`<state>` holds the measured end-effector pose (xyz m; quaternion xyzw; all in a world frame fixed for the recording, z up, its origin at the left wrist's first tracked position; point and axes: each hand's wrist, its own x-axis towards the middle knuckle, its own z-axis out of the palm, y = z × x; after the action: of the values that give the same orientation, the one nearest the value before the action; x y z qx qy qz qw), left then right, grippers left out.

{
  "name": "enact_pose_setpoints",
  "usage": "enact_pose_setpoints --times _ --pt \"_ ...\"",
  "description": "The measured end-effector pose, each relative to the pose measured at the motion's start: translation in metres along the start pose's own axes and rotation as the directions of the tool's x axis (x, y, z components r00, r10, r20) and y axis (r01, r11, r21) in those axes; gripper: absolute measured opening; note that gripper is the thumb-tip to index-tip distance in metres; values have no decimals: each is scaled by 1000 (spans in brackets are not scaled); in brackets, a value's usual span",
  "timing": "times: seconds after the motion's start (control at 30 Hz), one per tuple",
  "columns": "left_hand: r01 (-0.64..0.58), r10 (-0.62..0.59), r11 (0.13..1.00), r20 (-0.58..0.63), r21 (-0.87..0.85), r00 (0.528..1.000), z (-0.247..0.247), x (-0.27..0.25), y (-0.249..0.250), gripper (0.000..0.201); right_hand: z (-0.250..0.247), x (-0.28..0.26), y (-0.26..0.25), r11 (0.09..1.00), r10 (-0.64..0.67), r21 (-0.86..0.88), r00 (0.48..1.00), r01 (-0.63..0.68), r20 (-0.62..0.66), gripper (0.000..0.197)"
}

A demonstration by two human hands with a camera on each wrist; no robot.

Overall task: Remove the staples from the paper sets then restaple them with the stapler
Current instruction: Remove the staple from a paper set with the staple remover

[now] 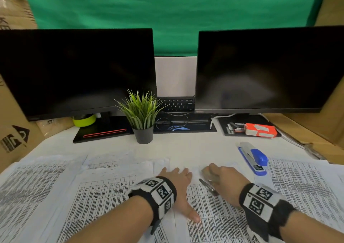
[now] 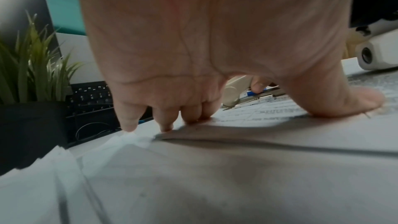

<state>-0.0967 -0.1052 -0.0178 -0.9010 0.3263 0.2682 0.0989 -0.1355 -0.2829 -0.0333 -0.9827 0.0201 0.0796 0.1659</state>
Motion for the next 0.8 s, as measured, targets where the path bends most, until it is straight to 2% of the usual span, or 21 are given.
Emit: enact_pose_setpoints --times 0.1,0.23,0.33,0.5,0.6,0.7,0.8 --pt "-11 11 1000 -1 23 1000 -1 -1 2 127 3 -1 -8 999 36 13 999 -35 -22 25" --pt "-1 1 999 -5 44 1000 -1 -1 4 128 4 3 -25 995 78 74 994 -73 -73 15" --pt "6 -6 999 -2 42 1000 -2 -1 5 127 -1 12 -37 991 125 51 988 -121 -89 18" --pt "9 -9 1000 -23 24 1000 -1 0 6 126 -19 31 -23 977 206 83 969 -196 -138 22" --pt "-2 2 1000 0 16 1000 -2 5 5 126 -26 23 -4 985 172 -7 980 -173 -96 30" --pt "-2 1 999 18 53 1000 -6 7 7 125 -20 9 4 992 109 -68 994 -110 -4 18" --pt "-4 2 997 19 76 1000 -8 6 10 125 -12 9 -1 992 88 -93 996 -87 2 16"
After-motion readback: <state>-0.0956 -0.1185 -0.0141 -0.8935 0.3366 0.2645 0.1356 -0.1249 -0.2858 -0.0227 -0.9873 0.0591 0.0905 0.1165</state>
